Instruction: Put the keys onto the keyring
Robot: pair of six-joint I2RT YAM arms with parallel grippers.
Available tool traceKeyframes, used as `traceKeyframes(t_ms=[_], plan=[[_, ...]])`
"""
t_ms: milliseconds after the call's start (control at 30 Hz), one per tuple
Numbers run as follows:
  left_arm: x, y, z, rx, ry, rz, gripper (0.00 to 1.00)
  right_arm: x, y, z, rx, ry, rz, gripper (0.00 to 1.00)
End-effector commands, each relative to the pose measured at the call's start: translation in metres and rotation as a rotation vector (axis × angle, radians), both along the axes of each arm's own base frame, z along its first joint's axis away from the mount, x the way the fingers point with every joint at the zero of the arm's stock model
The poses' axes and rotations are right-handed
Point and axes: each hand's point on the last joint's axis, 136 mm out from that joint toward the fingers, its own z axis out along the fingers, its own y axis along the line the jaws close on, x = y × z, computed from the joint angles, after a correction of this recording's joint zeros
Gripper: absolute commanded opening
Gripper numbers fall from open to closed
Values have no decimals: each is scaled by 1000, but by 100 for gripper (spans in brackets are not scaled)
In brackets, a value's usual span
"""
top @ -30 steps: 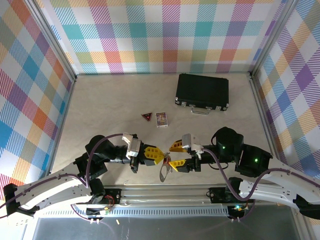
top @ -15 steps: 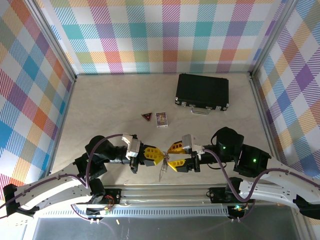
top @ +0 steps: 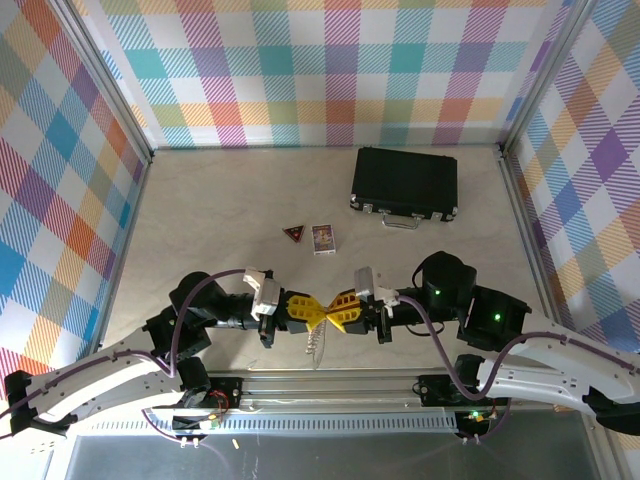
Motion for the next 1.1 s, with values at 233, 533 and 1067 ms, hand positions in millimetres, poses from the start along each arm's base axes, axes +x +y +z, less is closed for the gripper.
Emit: traceKeyframes(t_ms=[233, 533, 1067], plan=[[7, 7, -1, 48, -36, 77, 1, 10, -3, -4, -102, -58, -53, 0], [15, 1, -20, 157, -8, 98, 5, 13, 5, -26, -332, -102, -42, 0], [4, 17, -8, 26, -13, 85, 0, 16, 15, -10, -240, -40, -104, 0]])
